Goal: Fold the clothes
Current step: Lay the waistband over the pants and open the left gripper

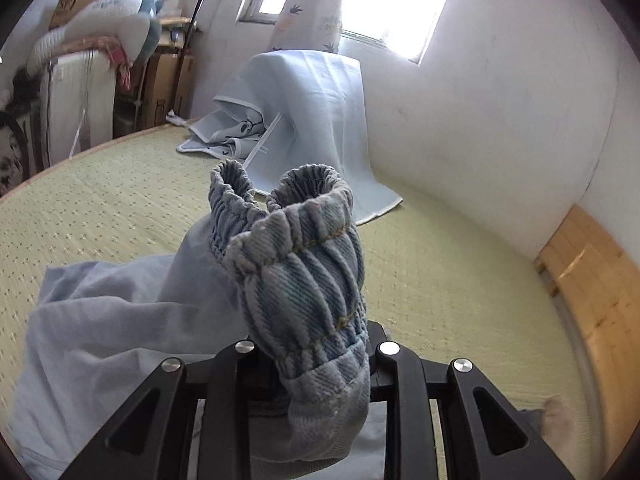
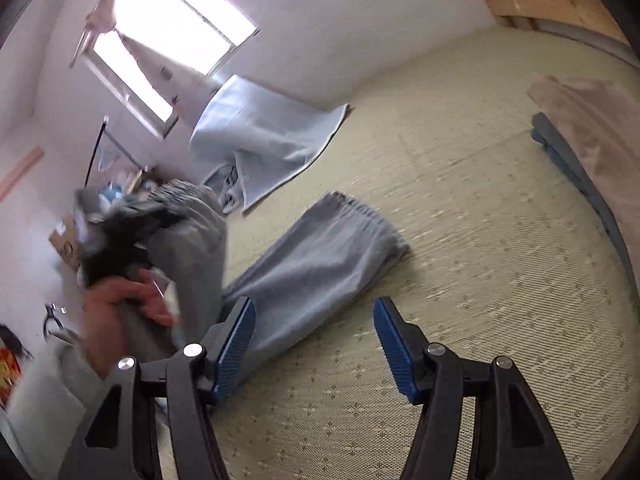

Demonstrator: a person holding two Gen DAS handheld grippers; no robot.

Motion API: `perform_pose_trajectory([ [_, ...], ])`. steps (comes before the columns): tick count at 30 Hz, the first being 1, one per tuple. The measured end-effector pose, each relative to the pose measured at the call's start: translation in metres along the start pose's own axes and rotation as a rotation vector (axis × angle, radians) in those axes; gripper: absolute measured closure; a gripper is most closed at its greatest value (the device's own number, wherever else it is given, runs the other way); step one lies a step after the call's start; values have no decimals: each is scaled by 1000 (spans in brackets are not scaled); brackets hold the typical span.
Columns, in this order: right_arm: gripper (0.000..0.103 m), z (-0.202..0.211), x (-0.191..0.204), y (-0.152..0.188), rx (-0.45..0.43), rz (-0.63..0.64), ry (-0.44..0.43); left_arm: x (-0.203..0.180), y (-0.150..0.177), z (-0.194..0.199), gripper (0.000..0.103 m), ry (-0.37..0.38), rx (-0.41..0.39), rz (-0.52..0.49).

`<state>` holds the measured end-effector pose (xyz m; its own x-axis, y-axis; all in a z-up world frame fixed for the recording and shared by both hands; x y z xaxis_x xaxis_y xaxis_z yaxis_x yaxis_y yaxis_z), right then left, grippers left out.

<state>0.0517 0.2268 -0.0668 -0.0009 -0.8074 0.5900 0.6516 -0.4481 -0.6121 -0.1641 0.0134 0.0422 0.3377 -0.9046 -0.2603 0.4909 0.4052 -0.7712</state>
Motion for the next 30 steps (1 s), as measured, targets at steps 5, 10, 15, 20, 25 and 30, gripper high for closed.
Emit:
perform_pose_trajectory([
  [5, 38, 18, -22, -12, -38, -43, 10, -62, 88, -55, 77, -116, 75, -266],
  [10, 38, 29, -41, -20, -65, -94, 33, -90, 152, -88, 62, -182, 138, -559],
  [15, 38, 36, -45, -21, -75, -94, 43, -107, 160, -80, 41, -39, 170, -571],
  [20, 38, 42, -51, -22, -91, -88, 73, -111, 160, -47, 34, 173, 223, -511],
  [25, 38, 44, -56, -23, -99, -101, 84, -87, 146, -11, 33, 293, 252, -475],
  [30, 38, 41, -56, -23, -98, -106, 88, -44, 115, -9, 33, 223, 217, -481],
])
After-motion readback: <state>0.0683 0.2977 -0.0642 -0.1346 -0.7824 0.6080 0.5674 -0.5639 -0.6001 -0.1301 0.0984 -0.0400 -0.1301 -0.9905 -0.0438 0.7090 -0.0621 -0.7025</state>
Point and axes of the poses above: each gripper's, at about its wrist camera, not at the fingertips, and z roughly against the way its jaws point, x to its left, y to its underside, the point moved 7 cm from there along -z, roughly the way its jaws point, and after that the axes turned 1 degree about z, right-handed, at the moved point
